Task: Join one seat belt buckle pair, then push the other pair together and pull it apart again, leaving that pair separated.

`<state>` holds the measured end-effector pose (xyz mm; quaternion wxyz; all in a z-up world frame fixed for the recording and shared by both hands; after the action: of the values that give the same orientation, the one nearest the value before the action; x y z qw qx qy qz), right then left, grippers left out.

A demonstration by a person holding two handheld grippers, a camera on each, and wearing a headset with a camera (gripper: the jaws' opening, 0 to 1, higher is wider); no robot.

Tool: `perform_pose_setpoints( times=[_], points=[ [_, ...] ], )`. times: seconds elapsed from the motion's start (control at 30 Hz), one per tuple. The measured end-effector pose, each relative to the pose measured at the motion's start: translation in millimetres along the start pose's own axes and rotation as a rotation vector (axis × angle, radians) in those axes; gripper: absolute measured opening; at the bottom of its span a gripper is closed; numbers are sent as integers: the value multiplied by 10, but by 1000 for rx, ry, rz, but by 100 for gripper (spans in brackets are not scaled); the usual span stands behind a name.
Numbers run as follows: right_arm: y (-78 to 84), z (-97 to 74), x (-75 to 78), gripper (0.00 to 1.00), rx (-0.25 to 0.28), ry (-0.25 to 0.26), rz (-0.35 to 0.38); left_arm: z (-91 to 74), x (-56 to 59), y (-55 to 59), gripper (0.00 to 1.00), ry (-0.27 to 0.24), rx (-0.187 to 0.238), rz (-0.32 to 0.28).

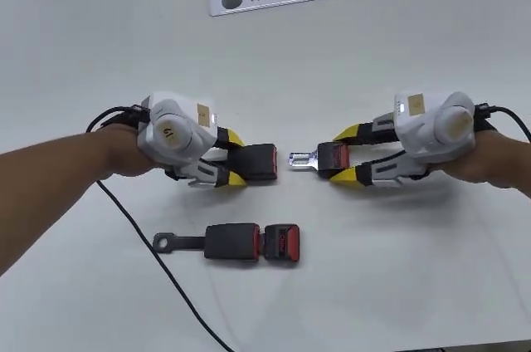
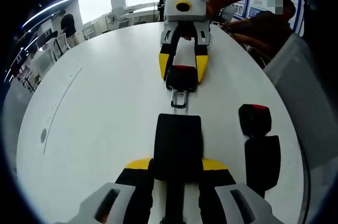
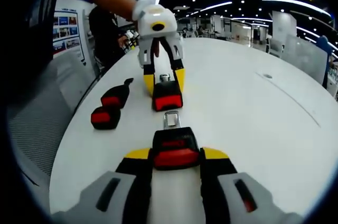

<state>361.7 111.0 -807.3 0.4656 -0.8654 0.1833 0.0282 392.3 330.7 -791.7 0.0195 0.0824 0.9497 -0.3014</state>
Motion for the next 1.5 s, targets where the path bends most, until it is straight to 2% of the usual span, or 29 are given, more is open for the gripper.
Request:
perform_pose_setpoints(
  times=[0.53, 0.6, 1.03, 1.2, 1.5],
  points=[
    [-183, 260, -14, 36, -4, -34, -6, 12, -12, 42, 34, -1, 2, -6],
    [-179, 243, 2, 36, -8, -36, -5, 12, -8, 41, 34, -1, 3, -9],
    [-247, 309, -5, 35, -31, -26, 12, 20, -16, 55, 33, 0, 3, -5],
    [-334, 452, -32, 35, -38, -16, 4, 18, -12, 57, 33, -2, 6, -10],
    [-306, 467, -24, 35, -54, 13, 16, 12, -9, 64, 33, -3, 18, -15]
  ],
)
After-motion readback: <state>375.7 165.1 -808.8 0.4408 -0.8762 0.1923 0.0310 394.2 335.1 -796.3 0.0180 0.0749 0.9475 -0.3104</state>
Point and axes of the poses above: the centre of the closed fingertips' face, and the gripper's own axes: z roughly forward along the fingers, x roughly to its right, y roughly out of its underside, the point moved 8 cm from there along -z, roughly backward along the fingers, and after that the axes turned 10 degrees about z, right-handed, at the moved point
